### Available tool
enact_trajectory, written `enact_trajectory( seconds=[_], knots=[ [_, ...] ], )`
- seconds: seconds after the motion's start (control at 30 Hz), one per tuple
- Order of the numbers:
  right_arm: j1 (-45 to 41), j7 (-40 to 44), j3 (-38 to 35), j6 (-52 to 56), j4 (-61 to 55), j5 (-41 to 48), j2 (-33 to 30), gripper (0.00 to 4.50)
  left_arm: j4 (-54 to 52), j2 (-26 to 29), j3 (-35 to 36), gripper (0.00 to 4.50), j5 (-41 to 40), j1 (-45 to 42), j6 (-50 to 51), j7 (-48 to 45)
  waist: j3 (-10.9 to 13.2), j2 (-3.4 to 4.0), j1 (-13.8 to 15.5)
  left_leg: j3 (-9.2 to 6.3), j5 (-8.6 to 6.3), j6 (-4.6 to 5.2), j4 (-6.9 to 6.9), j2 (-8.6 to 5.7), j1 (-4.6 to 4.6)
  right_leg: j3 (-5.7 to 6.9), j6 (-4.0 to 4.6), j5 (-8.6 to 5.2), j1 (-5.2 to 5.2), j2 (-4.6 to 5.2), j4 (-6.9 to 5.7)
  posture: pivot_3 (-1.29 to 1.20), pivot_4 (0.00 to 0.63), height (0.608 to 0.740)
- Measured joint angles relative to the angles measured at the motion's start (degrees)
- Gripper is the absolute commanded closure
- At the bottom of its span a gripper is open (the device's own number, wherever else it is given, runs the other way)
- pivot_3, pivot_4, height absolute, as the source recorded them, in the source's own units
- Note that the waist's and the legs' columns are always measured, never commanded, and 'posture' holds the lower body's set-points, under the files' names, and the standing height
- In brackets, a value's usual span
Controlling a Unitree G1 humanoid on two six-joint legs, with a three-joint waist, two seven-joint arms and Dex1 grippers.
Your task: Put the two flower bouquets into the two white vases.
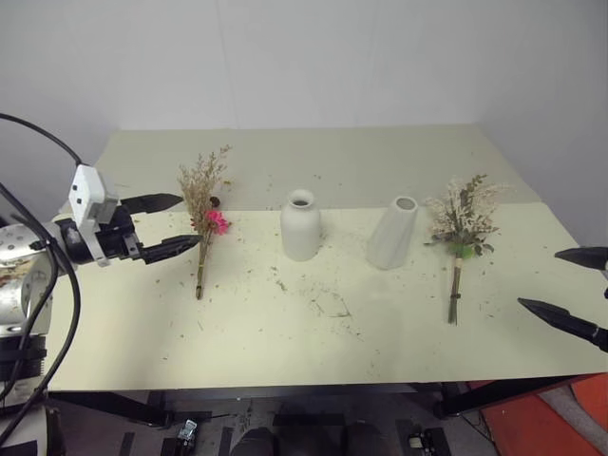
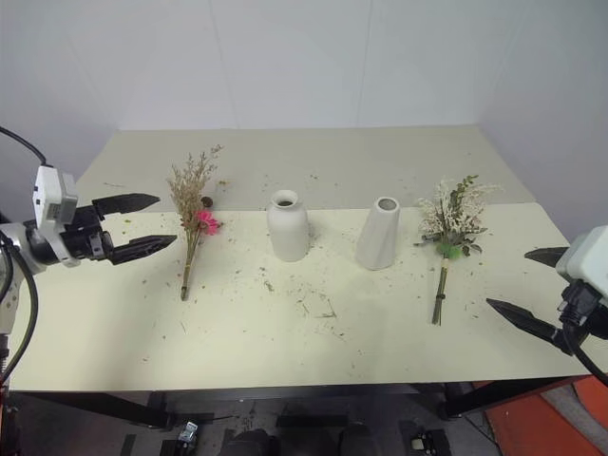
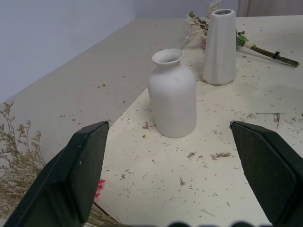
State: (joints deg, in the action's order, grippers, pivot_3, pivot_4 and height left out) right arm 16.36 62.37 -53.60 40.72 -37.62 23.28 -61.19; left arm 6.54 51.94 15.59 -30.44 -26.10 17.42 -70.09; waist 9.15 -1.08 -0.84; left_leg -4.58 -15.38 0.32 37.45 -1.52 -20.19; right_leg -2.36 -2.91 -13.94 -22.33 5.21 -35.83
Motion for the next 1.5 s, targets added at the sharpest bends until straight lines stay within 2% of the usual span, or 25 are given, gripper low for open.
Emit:
enact_trajectory(
  seconds=[0.5, 0.63, 0.77, 0.93, 1.07, 1.13, 1.27, 1.33, 1.5],
  knots=[
    [-0.31, -0.09, -0.03, 0.57, -0.20, 0.09, -0.02, 0.00, -0.01, -0.75, -0.07, 0.04, 0.00, -0.50, -0.01, 0.57, 0.00, 0.00, 0.03, 0.00, 0.00, 0.00, 0.00, -0.02, 0.00, 0.01, 0.00, 0.00, 0.00, -0.01, 0.00, 0.00, 0.150, 0.740],
    [-1.72, -3.06, -0.06, 3.41, -1.31, 0.02, 0.52, 0.00, 0.07, -1.23, -0.43, 0.04, -0.01, -1.77, -0.01, 0.31, 0.00, 0.00, 0.04, 0.00, 0.00, 0.00, 0.00, -0.05, 0.00, 0.00, 0.00, 0.00, 0.00, 0.01, 0.00, 0.00, 0.150, 0.740],
    [-2.33, -6.03, 1.94, 7.97, -2.02, -0.53, -0.87, 0.00, 0.19, -4.34, -3.02, 0.04, -0.11, -6.33, -0.04, -0.48, 0.00, 0.00, 0.33, -0.02, 0.01, -0.01, 0.02, -0.13, -0.01, 0.05, 0.00, 0.00, 0.02, 0.01, -0.01, 0.00, 0.150, 0.740],
    [-10.54, -12.32, 12.00, 14.16, 1.17, 0.45, -1.96, 0.00, -0.74, -13.47, -10.83, 0.04, 0.16, -15.47, 0.10, -0.31, 0.01, -0.03, 0.35, -0.03, 0.00, -0.01, 0.22, -0.27, -0.08, 0.02, -0.04, 0.03, 0.08, 0.09, 0.00, 0.00, 0.150, 0.740],
    [-22.76, -19.30, 24.45, 22.55, 8.44, 0.76, -1.20, 0.00, -1.22, -20.09, -17.04, 0.04, 0.81, -20.23, 0.10, -1.36, 0.02, -0.04, -0.46, -0.01, 0.00, 0.01, 0.25, -0.29, -0.10, -0.08, -0.04, 0.03, 0.00, 0.08, -0.01, 0.00, 0.150, 0.740],
    [-28.73, -22.34, 29.91, 26.16, 12.18, 0.60, 0.49, 0.00, -1.05, -21.44, -18.81, 0.04, 1.57, -22.04, -0.09, -1.51, 0.03, -0.05, -0.91, -0.01, -0.01, 0.03, 0.22, -0.23, -0.10, -0.09, -0.03, 0.03, -0.03, 0.02, -0.02, 0.00, 0.150, 0.740],
    [-43.07, -31.37, 39.24, 32.93, 23.81, -1.71, 9.92, 0.00, -0.76, -23.56, -23.01, 0.04, 5.03, -24.00, -2.17, -2.45, -0.01, 0.04, -1.54, 0.00, -0.01, 0.04, 0.23, -0.28, -0.08, -0.15, -0.02, 0.04, -0.03, 0.05, -0.06, 0.00, 0.150, 0.740],
    [-47.48, -35.11, 40.68, 34.64, 29.80, -3.01, 13.33, 0.00, -0.64, -24.58, -24.06, 0.04, 5.79, -23.99, -2.39, -2.68, 0.00, 0.06, -1.31, -0.03, -0.01, 0.04, 0.26, -0.31, -0.12, -0.14, -0.02, 0.04, -0.13, 0.07, -0.08, 0.00, 0.150, 0.740],
    [-54.55, -38.61, 43.55, 34.69, 41.03, -5.51, 17.20, 0.00, -0.27, -24.92, -23.99, 0.04, 5.92, -23.86, -2.48, -2.70, -0.04, 0.12, -1.16, -0.03, 0.01, 0.02, 0.35, -0.35, -0.68, -0.15, -0.01, 0.06, -0.74, 0.11, -0.26, 0.00, 0.150, 0.740]
  ],
)
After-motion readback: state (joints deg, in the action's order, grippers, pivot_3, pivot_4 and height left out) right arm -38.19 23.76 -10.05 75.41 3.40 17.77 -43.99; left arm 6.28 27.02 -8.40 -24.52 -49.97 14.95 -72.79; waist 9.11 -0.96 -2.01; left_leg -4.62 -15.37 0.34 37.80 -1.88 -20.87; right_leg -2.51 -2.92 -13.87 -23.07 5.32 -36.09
